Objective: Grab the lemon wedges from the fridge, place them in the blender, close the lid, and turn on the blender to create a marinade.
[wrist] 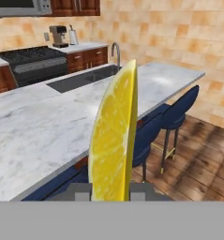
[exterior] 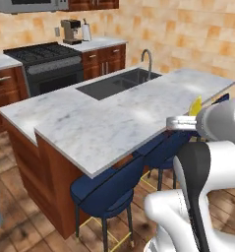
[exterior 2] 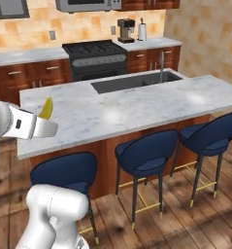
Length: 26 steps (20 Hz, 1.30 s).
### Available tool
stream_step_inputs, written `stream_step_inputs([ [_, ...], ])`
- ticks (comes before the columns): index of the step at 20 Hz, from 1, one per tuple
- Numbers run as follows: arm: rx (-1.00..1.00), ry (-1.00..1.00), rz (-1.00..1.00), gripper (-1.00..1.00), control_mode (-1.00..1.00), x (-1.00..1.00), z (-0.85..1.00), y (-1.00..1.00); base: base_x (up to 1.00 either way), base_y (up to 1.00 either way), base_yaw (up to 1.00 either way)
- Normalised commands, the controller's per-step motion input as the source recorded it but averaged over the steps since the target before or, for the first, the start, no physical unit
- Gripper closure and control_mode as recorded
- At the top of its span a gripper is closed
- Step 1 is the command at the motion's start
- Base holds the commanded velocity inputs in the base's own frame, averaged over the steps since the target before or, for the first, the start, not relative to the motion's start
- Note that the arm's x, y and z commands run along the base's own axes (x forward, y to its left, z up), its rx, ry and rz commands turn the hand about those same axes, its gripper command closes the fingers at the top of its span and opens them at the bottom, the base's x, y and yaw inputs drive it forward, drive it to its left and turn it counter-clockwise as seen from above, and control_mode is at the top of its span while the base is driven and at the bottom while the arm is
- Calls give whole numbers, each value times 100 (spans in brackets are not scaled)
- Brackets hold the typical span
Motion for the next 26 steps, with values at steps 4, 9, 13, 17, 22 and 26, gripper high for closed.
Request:
stream_step_inputs([
  [4, 0, 0, 0, 100, 100, 0, 0, 0, -1, -42, -25],
  [9, 0, 0, 0, 100, 100, 0, 0, 0, 1, 26, 7],
  [13, 0, 0, 0, 100, 100, 0, 0, 0, 24, -61, 16],
  [17, 0, 0, 0, 100, 100, 0, 0, 0, 21, -100, 15],
  [22, 0, 0, 0, 100, 100, 0, 0, 0, 22, -100, 17],
  [26, 0, 0, 0, 100, 100, 0, 0, 0, 23, -100, 18],
])
